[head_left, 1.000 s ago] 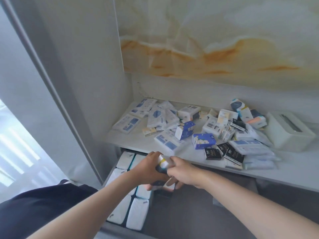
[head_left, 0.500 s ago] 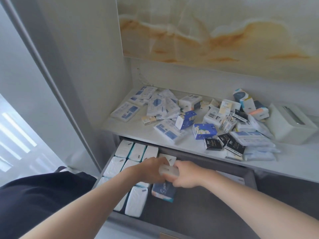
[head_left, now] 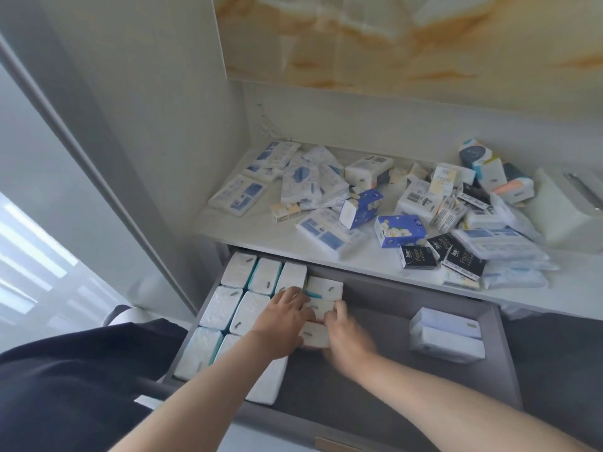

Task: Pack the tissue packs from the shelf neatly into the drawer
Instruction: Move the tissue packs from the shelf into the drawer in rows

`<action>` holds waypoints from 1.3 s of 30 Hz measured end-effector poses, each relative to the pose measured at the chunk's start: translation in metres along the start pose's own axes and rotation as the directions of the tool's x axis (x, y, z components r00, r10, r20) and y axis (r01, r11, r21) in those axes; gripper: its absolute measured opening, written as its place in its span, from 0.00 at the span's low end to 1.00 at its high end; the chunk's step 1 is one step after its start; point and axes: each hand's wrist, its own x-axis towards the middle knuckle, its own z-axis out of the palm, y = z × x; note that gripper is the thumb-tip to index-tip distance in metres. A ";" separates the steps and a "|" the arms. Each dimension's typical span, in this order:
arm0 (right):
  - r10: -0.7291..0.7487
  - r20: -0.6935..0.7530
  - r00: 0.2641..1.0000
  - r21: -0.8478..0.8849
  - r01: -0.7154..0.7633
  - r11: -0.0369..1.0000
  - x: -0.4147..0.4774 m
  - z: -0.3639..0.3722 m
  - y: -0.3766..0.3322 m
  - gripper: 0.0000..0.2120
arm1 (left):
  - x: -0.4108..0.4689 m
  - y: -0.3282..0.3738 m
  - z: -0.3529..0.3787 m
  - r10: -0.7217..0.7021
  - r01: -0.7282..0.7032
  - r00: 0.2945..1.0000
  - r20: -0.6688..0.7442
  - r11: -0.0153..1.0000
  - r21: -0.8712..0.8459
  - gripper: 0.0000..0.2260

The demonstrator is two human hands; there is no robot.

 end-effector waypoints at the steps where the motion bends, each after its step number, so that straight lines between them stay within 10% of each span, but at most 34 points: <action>1: 0.013 -0.023 1.000 0.026 -0.012 1.000 0.000 0.002 -0.001 0.26 | 0.002 0.000 0.001 0.008 -0.008 1.000 0.002 0.999 0.037 0.23; 7: 0.199 0.162 0.967 0.457 -0.252 0.853 0.007 0.012 -0.001 0.52 | 0.015 0.003 0.009 0.085 -0.087 0.996 0.018 0.978 0.189 0.23; 11: 0.117 0.389 0.914 0.403 -0.283 0.870 0.007 0.006 0.005 0.62 | 0.020 0.005 0.004 0.090 -0.101 0.994 0.062 0.972 0.210 0.25; 19: -0.003 0.333 0.943 0.423 -0.147 0.894 0.017 -0.092 0.040 0.28 | 0.034 0.007 -0.055 -0.037 0.037 0.999 0.007 0.945 -0.324 0.19; 26: 0.082 -0.024 0.996 0.560 -0.054 0.827 0.040 -0.213 0.109 0.09 | 0.104 0.030 -0.148 -0.197 0.030 0.957 -0.212 0.795 -0.605 0.08; 32: 0.250 -0.251 0.935 0.346 -0.154 0.925 0.067 -0.251 0.206 0.14 | 0.189 0.057 -0.194 -0.204 -0.014 0.936 -0.288 0.794 -0.607 0.10; 39: -0.150 -0.200 0.968 -0.347 0.073 0.935 0.109 -0.243 0.243 0.31 | 0.277 0.073 -0.176 -0.224 0.198 0.974 -0.026 0.906 -0.373 0.27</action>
